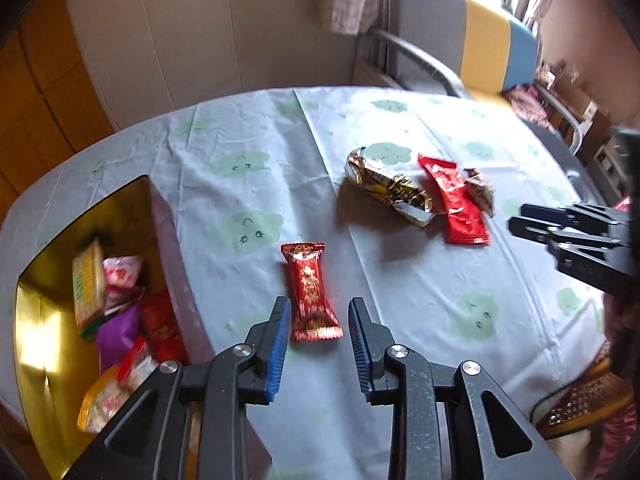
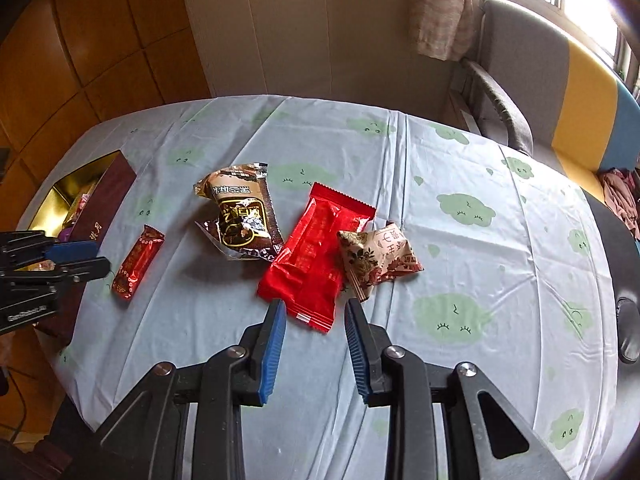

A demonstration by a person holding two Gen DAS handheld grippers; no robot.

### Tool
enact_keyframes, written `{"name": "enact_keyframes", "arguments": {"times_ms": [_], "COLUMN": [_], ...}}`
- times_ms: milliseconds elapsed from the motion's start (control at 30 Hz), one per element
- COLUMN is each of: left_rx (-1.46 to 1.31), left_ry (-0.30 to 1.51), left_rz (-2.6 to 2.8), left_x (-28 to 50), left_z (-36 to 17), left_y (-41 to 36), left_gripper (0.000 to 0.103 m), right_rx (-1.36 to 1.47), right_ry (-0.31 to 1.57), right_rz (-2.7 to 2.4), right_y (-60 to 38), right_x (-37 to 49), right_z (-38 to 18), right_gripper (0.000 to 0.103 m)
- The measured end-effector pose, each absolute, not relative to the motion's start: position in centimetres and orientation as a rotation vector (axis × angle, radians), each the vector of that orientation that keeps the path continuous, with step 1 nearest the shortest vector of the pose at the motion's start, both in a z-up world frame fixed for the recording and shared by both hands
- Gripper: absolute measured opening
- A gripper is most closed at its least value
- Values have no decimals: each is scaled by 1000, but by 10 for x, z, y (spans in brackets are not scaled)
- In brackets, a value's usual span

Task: Organize snacks
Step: 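Grasp the small red wrapped snack with the left tool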

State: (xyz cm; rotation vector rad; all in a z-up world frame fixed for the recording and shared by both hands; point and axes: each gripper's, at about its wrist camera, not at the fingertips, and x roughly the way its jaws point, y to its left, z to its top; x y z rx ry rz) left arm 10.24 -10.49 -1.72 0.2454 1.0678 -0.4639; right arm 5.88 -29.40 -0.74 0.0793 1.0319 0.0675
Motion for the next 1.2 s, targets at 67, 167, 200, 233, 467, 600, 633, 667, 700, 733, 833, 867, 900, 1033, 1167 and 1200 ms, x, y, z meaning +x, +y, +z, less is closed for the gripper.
{"name": "enact_keyframes", "arguments": {"times_ms": [67,167,200,233,467,600,633,667,700,733,833,867,900,1033,1167,1200], "left_rx": [268,285,287,292,315,247,231,226,223,219,252,268,285,259,236,235], "left_ry": [1120,1164,1171,1172,1189,1153,1142,1129,1118,1102,1062,1055,1051,1034,1028,1026], "left_rz": [-447,-409,-407,-396,-383,-433,-459,-488,-518,-560,-624,-630,-633,-631,-641,-642], "left_x": [117,129,133,136,143,128,119,107,98,85,53,46,39,30,32,30], "left_z": [-32,-48,-52,-55,-74,-65,-61,-58,-56,-54,-55,-58,-63,-70,-74,-73], "left_y": [-114,-118,-121,-123,-131,-128,-128,-129,-131,-134,-142,-145,-148,-145,-139,-140], "left_gripper": [30,30,30,30,22,21,21,21,21,21,21,21,21,22,23,23], "right_rx": [107,136,139,142,174,246,263,278,285,288,284,291,298,309,266,254], "right_ry": [1020,1011,1006,1000,960,943,945,952,959,965,981,987,993,1002,1023,1031], "right_rz": [81,96,102,107,88,49,41,36,35,34,45,56,69,141,214,223], "right_y": [-295,-295,-295,-294,-303,-320,-323,-326,-326,-326,-323,-322,-321,-312,-290,-285], "right_x": [59,59,60,59,57,56,56,56,56,56,56,57,57,59,64,66], "right_z": [-3,-1,1,2,9,11,10,9,7,6,1,0,-2,-4,-6,-7], "right_gripper": [32,32,32,32,32,32,32,32,32,32,32,32,32,32,37,37]}}
